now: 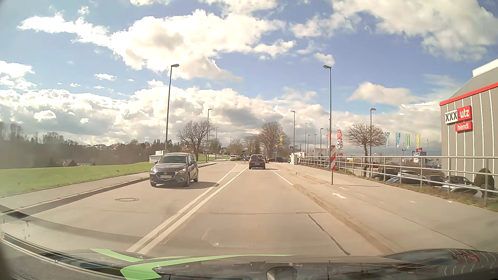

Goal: Follow the waypoints while adhering to traffic rules and regulations

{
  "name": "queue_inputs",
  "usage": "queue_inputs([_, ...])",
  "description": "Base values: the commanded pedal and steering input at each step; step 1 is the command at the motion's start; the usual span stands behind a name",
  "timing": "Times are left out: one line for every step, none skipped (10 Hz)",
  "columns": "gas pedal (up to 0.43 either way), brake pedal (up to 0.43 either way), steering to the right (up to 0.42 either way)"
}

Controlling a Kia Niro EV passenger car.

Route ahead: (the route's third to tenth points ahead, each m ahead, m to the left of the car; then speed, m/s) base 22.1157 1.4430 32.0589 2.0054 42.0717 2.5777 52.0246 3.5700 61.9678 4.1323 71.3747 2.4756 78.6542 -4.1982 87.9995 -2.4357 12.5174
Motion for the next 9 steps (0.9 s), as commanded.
queue_inputs([0.0,0.0,0.0])
queue_inputs([0.0,0.0,0.0])
queue_inputs([0.0,0.0,0.0])
queue_inputs([0.0,0.0,0.0])
queue_inputs([0.0,0.0,0.001])
queue_inputs([0.0,0.0,0.002])
queue_inputs([0.0,0.0,0.004])
queue_inputs([0.0,0.012,0.005])
queue_inputs([0.0,0.049,0.005])
